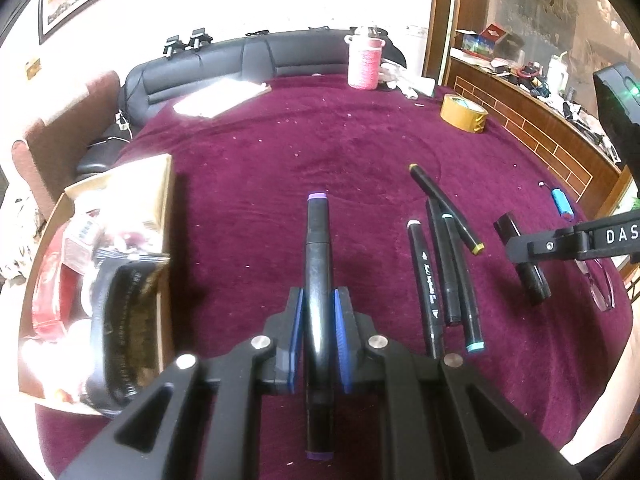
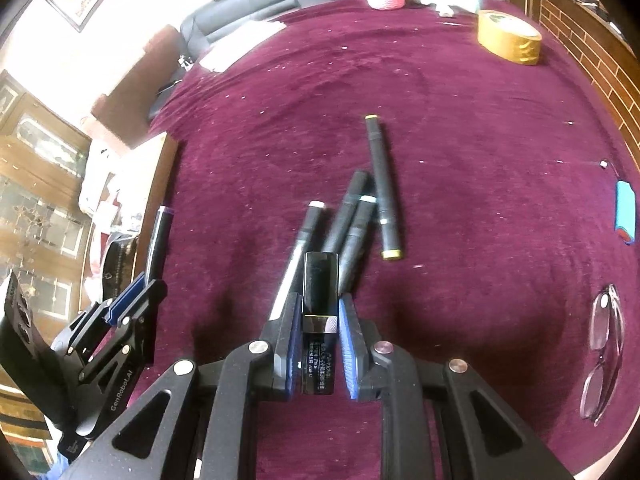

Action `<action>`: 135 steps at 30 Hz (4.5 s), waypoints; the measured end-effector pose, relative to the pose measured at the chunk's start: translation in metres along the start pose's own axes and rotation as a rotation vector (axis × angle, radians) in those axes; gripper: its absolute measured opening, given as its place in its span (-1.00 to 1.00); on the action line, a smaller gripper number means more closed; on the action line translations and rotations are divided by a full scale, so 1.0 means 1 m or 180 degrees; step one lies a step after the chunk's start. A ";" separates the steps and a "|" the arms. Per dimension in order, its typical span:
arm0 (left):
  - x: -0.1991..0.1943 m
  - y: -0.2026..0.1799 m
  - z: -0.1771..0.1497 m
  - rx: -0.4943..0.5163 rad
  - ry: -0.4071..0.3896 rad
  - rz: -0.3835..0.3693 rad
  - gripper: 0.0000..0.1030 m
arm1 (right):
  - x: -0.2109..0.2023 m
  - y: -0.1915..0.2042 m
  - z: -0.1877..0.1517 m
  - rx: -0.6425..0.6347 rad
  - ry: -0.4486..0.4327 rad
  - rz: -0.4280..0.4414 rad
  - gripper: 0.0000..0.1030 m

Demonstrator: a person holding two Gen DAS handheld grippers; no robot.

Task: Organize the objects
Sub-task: 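Hold the marker in the left tool while the right tool lifts the black tube, then carry the marker and black tube to the tray and open both tools, then grasp a black marker with the left tool while the right tool grasps another marker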

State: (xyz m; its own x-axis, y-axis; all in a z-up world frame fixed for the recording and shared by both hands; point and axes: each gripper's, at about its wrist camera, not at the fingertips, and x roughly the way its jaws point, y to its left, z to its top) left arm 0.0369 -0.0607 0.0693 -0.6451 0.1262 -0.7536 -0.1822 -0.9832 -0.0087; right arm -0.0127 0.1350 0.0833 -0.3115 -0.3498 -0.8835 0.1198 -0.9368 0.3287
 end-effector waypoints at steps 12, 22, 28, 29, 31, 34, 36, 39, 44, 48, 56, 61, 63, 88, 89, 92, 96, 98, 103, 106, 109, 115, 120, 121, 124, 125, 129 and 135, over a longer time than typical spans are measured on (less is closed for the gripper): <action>-0.021 0.030 -0.005 -0.0164 -0.0109 0.0144 -0.72 | 0.009 0.040 0.002 -0.0202 0.0049 0.0105 -0.61; -0.038 0.068 -0.010 -0.0337 -0.0170 0.0319 -0.72 | 0.017 0.084 0.010 -0.0424 0.0059 0.0234 -0.61; -0.048 0.107 -0.016 -0.0545 -0.0194 0.0460 -0.72 | 0.024 0.129 0.029 -0.0591 0.0059 0.0393 -0.61; -0.048 0.113 -0.018 -0.0576 -0.0193 0.0478 -0.72 | 0.025 0.138 0.032 -0.0631 0.0056 0.0424 -0.60; -0.050 0.129 -0.021 -0.0662 -0.0193 0.0535 -0.72 | 0.029 0.159 0.040 -0.0697 0.0072 0.0513 -0.60; -0.051 0.151 -0.027 -0.0773 -0.0156 0.0589 -0.72 | 0.041 0.196 0.053 -0.0840 0.0105 0.0617 -0.60; -0.050 0.163 -0.030 -0.0819 -0.0124 0.0621 -0.72 | 0.050 0.219 0.060 -0.0923 0.0118 0.0671 -0.60; -0.048 0.179 -0.036 -0.0865 -0.0088 0.0653 -0.72 | 0.064 0.251 0.072 -0.1002 0.0168 0.0753 -0.60; -0.041 0.200 -0.039 -0.0913 -0.0025 0.0681 -0.71 | 0.095 0.302 0.089 -0.1121 0.0269 0.0826 -0.60; -0.035 0.216 -0.038 -0.0974 0.0010 0.0681 -0.71 | 0.128 0.343 0.106 -0.1184 0.0339 0.0802 -0.60; -0.025 0.225 -0.033 -0.0953 0.0043 0.0637 -0.71 | 0.191 0.385 0.137 -0.1147 0.0445 0.0633 -0.60; -0.019 0.229 -0.029 -0.0947 0.0042 0.0628 -0.71 | 0.219 0.386 0.153 -0.1089 0.0481 0.0514 -0.59; -0.019 0.230 -0.028 -0.0956 0.0035 0.0632 -0.71 | 0.222 0.380 0.157 -0.1019 0.0486 0.0533 -0.57; -0.037 0.224 -0.041 -0.1424 0.0012 0.0488 -0.19 | 0.070 0.164 0.105 -0.0358 0.0046 0.0950 -0.02; -0.039 0.221 -0.043 -0.1424 0.0018 0.0502 -0.19 | 0.064 0.146 0.100 -0.0284 0.0027 0.0919 -0.02; -0.043 0.209 -0.044 -0.1437 0.0019 0.0551 -0.19 | 0.046 0.099 0.088 -0.0103 -0.0019 0.0840 -0.03; -0.049 0.181 -0.035 -0.1347 -0.0025 0.0502 -0.19 | 0.025 0.030 0.075 0.0217 -0.0111 0.0678 -0.03; -0.052 0.161 -0.027 -0.1227 -0.0058 0.0455 -0.19 | 0.013 -0.001 0.068 0.0382 -0.0158 0.0626 -0.03; -0.044 0.100 -0.004 -0.0891 -0.0057 0.0208 -0.19 | -0.014 -0.053 0.044 0.0576 -0.0227 0.0564 -0.03; -0.025 0.057 0.006 -0.0653 0.0130 -0.0090 -0.19 | -0.024 -0.075 0.027 0.0670 -0.0225 0.0540 -0.03; -0.004 0.026 0.010 -0.0551 0.0342 -0.0353 -0.19 | -0.029 -0.092 0.011 0.0756 -0.0198 0.0549 -0.03; 0.033 -0.023 0.012 -0.0331 0.0674 -0.0643 -0.19 | -0.041 -0.131 -0.014 0.0924 -0.0228 0.0504 -0.03; 0.062 -0.039 0.023 -0.0257 0.0819 -0.0715 -0.20 | -0.056 -0.152 -0.027 0.1038 -0.0304 0.0450 -0.01; 0.067 -0.041 0.026 -0.0214 0.0840 -0.0702 -0.20 | -0.058 -0.155 -0.028 0.1054 -0.0314 0.0441 -0.01; 0.081 -0.048 0.033 -0.0101 0.0894 -0.0703 -0.21 | -0.063 -0.163 -0.032 0.1101 -0.0350 0.0406 -0.01; 0.084 -0.052 0.035 -0.0031 0.0899 -0.0676 -0.21 | -0.064 -0.165 -0.033 0.1115 -0.0359 0.0391 -0.01; 0.100 -0.063 0.038 0.0112 0.0940 -0.0633 -0.43 | -0.064 -0.165 -0.030 0.1088 -0.0355 0.0368 -0.01; 0.096 -0.055 0.030 0.0196 0.0839 -0.0456 -0.72 | -0.049 -0.141 -0.010 0.0818 -0.0246 0.0363 -0.01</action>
State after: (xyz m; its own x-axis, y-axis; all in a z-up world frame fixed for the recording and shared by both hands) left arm -0.0376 0.0096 0.0167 -0.3963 0.2166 -0.8922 -0.3072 -0.9470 -0.0935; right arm -0.0045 0.2841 0.0767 -0.3817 -0.4431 -0.8112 -0.0815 -0.8581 0.5070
